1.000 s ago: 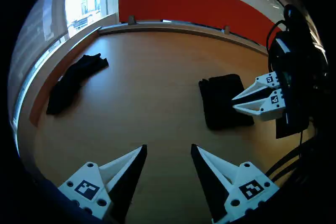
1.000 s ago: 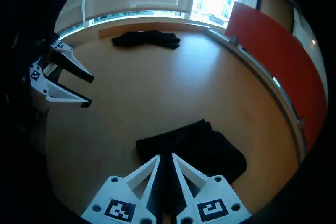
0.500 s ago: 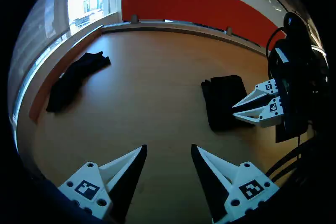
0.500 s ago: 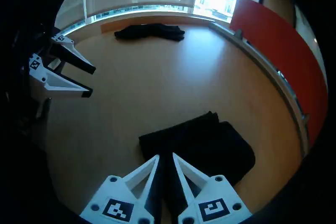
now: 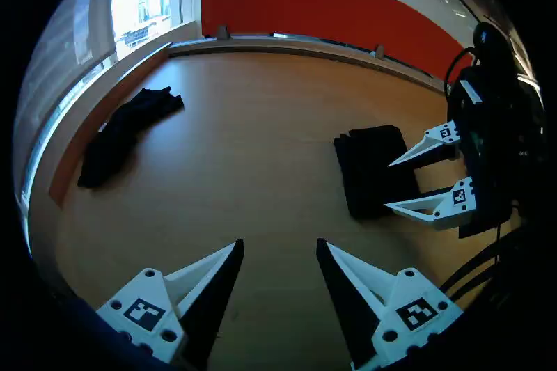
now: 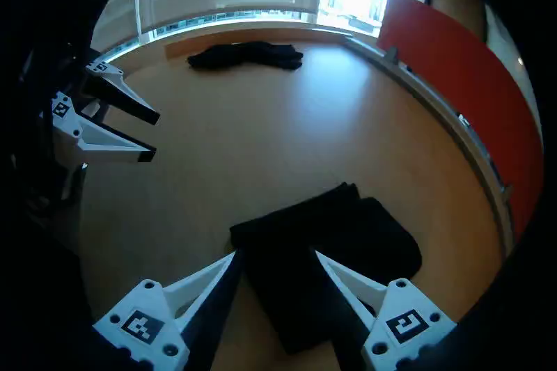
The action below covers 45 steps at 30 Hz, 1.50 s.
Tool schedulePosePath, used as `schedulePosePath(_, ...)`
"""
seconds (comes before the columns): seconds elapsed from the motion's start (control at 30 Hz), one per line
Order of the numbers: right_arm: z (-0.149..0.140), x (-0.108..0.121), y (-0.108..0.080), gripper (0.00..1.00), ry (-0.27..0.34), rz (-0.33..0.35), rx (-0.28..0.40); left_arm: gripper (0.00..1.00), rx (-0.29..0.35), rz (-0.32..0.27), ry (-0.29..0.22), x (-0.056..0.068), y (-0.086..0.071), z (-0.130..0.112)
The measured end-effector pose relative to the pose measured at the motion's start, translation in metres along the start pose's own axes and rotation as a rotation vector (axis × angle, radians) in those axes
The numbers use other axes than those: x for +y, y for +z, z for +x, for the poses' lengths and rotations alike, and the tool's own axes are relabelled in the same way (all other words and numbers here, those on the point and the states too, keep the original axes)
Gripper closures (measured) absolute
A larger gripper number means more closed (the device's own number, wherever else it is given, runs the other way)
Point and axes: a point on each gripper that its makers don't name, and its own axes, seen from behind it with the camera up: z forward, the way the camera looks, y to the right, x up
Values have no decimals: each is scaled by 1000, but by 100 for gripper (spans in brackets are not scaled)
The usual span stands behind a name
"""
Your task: Fold towel
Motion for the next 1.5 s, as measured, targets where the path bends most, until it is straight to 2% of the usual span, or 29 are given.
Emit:
schedulePosePath(0.4, -11, 3, -10, 30, 31, -26, -4, 23, 1, 1, 3, 0, 0, 1)
schedulePosePath(1.07, -76, 15, -45, 30, 132, -99, -58, 23, 1, -4, 15, 4, 3, 4)
schedulePosePath(1.5, -92, 20, -45, 30, 166, -114, -76, 23, -2, -8, 18, 7, 3, 3)
